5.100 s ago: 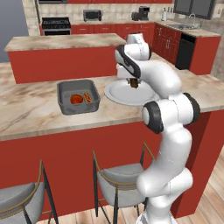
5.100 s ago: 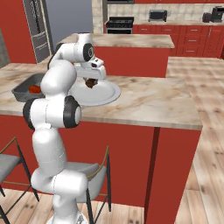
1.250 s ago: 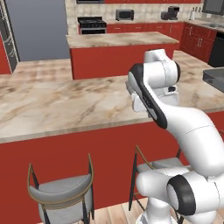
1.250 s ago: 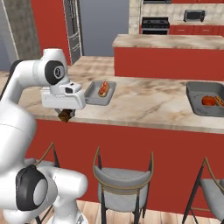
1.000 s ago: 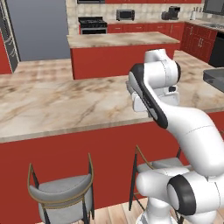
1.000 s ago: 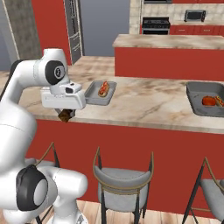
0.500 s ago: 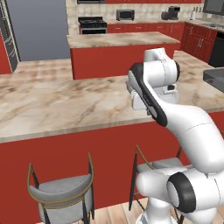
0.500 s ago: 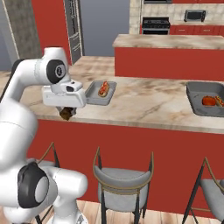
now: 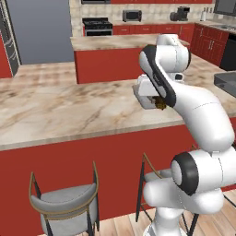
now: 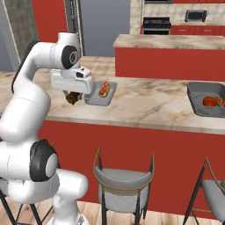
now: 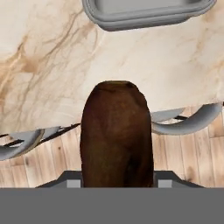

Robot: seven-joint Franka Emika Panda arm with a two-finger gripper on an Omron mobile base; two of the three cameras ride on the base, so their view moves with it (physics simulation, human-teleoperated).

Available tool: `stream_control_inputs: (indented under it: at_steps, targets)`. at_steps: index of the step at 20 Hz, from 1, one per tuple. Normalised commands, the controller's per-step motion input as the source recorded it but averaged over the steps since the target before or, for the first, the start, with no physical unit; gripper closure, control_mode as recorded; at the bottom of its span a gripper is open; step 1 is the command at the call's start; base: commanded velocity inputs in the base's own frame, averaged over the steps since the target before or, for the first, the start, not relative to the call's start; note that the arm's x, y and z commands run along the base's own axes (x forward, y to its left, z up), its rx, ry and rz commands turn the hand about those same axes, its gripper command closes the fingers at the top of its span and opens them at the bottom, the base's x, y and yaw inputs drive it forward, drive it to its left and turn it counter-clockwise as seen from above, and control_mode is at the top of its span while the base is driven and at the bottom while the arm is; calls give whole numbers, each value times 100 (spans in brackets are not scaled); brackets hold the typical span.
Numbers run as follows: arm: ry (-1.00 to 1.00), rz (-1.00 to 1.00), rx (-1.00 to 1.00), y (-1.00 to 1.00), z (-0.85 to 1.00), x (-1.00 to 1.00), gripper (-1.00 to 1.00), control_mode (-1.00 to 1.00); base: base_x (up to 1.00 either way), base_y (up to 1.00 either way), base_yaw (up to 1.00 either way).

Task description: Place one cooked food and one vegetable from the large plate to each tupperware container.

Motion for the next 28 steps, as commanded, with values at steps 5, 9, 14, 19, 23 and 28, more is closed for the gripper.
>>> stream_control_inputs:
  at_steps: [5, 9, 14, 19, 23, 28]
  targets:
    - [7, -4, -5, -5, 1, 90, 100, -100, 0, 0, 0]
    - [4, -6, -4, -22, -4, 91, 100, -100, 0, 0, 0]
    - [0, -6, 0, -22, -20, 91, 100, -100, 0, 0, 0]
    - [0, -4, 0, -9, -31, 84, 100, -100, 0, 0, 0]
    - [2, 0, 0, 2, -27, 52, 100, -100, 0, 0, 0]
    - [4, 0, -2, 6, -20, 23, 100, -100, 0, 0, 0]
